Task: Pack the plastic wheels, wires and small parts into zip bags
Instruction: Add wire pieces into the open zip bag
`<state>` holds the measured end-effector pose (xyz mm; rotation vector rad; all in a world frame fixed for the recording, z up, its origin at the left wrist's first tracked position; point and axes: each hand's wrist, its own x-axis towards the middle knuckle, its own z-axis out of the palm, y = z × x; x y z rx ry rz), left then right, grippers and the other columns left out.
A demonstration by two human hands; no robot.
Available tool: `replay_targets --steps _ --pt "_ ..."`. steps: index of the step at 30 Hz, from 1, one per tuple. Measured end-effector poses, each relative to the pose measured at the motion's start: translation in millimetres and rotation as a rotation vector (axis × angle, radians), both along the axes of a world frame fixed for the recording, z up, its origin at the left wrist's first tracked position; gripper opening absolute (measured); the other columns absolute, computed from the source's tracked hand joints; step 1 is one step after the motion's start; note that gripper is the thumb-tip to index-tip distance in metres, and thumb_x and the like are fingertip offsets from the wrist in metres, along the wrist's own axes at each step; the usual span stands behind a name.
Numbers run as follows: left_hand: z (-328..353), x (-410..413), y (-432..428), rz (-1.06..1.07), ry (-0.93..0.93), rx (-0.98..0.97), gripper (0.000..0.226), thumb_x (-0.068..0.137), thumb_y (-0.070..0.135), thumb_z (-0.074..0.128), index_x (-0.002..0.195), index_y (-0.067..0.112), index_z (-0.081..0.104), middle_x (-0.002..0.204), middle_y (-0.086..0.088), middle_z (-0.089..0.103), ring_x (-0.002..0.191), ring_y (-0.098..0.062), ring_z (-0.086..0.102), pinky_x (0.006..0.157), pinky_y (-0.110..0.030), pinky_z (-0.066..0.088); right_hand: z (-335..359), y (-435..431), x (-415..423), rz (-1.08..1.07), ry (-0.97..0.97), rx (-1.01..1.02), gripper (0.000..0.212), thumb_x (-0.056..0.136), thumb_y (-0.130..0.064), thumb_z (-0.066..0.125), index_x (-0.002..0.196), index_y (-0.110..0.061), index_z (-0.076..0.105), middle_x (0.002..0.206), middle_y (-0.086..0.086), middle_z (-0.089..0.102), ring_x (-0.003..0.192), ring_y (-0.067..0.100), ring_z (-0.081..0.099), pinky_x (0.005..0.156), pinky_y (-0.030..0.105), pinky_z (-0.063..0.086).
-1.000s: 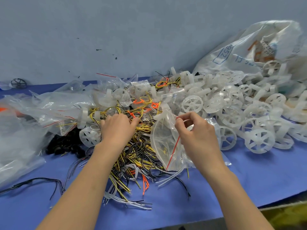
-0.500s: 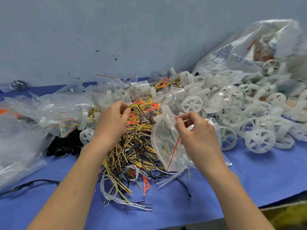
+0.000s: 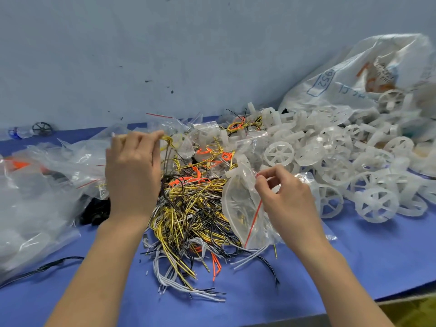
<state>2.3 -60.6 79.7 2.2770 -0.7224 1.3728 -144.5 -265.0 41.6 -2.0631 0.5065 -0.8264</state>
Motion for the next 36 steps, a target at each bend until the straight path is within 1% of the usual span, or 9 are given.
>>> replay_targets --steps 2,5,8,10,15,18,22,28,36 --pt "-5.9 -0.7 -5.2 -0.114 0.207 -0.099 0.021 0.099 0.022 0.054 0.115 0.017 0.066 0.102 -0.003 0.066 0.091 -0.020 0.057 0.076 -0.027 0.045 -1.1 0.3 -0.1 -0.004 0.004 -0.015 0.012 0.093 -0.038 0.057 0.085 -0.031 0.061 0.073 -0.014 0.063 0.068 0.011 0.062 0.064 0.034 0.047" --pt "-3.0 2.8 -10.0 -0.403 0.672 -0.659 0.011 0.095 0.020 0.062 0.105 0.022 0.067 0.097 0.005 0.068 0.076 0.000 0.062 0.073 -0.022 0.053 -1.0 0.1 -0.1 -0.005 0.000 -0.023 0.012 0.093 -0.038 0.056 0.084 -0.031 0.061 0.072 -0.014 0.063 0.067 0.010 0.062 0.063 0.033 0.047" --pt "-0.9 4.1 -12.0 -0.559 1.021 -0.887 0.009 0.092 0.019 0.066 0.100 0.024 0.066 0.095 0.004 0.068 0.075 -0.005 0.062 0.065 -0.025 0.053 -0.4 0.0 0.7 -0.006 0.001 -0.032 0.012 0.093 -0.038 0.057 0.084 -0.031 0.060 0.071 -0.015 0.062 0.065 0.006 0.060 0.059 0.029 0.044" --pt "-0.7 0.6 -14.0 -0.515 0.868 -0.740 0.007 0.092 0.023 0.066 0.099 0.025 0.066 0.090 0.009 0.068 0.075 -0.004 0.063 0.069 -0.025 0.053 -0.8 0.2 1.3 -0.002 0.006 -0.036 0.012 0.093 -0.038 0.056 0.084 -0.031 0.060 0.071 -0.015 0.062 0.065 0.006 0.060 0.059 0.030 0.044" --pt "7.5 -9.2 -18.4 -0.344 -0.014 -0.056 0.010 0.099 0.023 0.059 0.104 0.017 0.065 0.094 0.003 0.061 0.086 -0.016 0.050 0.073 -0.020 0.043 -2.3 0.1 2.2 -0.006 -0.005 -0.053 0.010 0.094 -0.039 0.056 0.086 -0.033 0.061 0.072 -0.017 0.062 0.066 0.003 0.058 0.058 0.030 0.043" --pt "1.7 -12.7 -20.3 -0.272 -0.042 0.045 0.013 0.098 0.021 0.059 0.104 0.011 0.067 0.093 -0.003 0.064 0.087 -0.024 0.051 0.072 -0.036 0.048 -4.1 4.7 2.4 0.024 -0.013 -0.087 0.005 0.093 -0.034 0.056 0.096 -0.036 0.060 0.070 -0.017 0.060 0.066 0.002 0.056 0.055 0.029 0.041" --pt "9.5 -12.4 -25.7 -0.254 -0.148 -0.071 0.016 0.102 0.025 0.054 0.105 0.015 0.065 0.092 -0.002 0.062 0.084 -0.021 0.048 0.074 -0.030 0.042 -3.1 12.6 4.9 0.086 -0.006 -0.231 0.027 0.094 -0.026 0.054 0.114 -0.042 0.062 0.073 -0.022 0.054 0.061 0.001 0.051 0.055 0.020 0.036" --pt "-0.3 -5.9 -22.4 -0.079 -0.119 -0.073 0.022 0.103 0.029 0.050 0.110 0.015 0.067 0.091 -0.003 0.064 0.088 -0.027 0.049 0.075 -0.041 0.046 -4.3 12.7 7.8 0.097 0.022 -0.236 0.025 0.095 -0.028 0.051 0.110 -0.039 0.067 0.078 -0.021 0.052 0.066 0.005 0.049 0.061 0.028 0.037" --pt "2.8 -19.0 -32.8 -0.296 -0.142 -0.063 0.018 0.100 0.022 0.057 0.108 0.012 0.070 0.091 -0.002 0.065 0.087 -0.024 0.049 0.076 -0.034 0.044 -3.0 14.3 14.7 0.150 0.050 -0.219 0.029 0.099 -0.026 0.048 0.120 -0.036 0.065 0.083 -0.017 0.053 0.064 0.001 0.045 0.057 0.020 0.032"
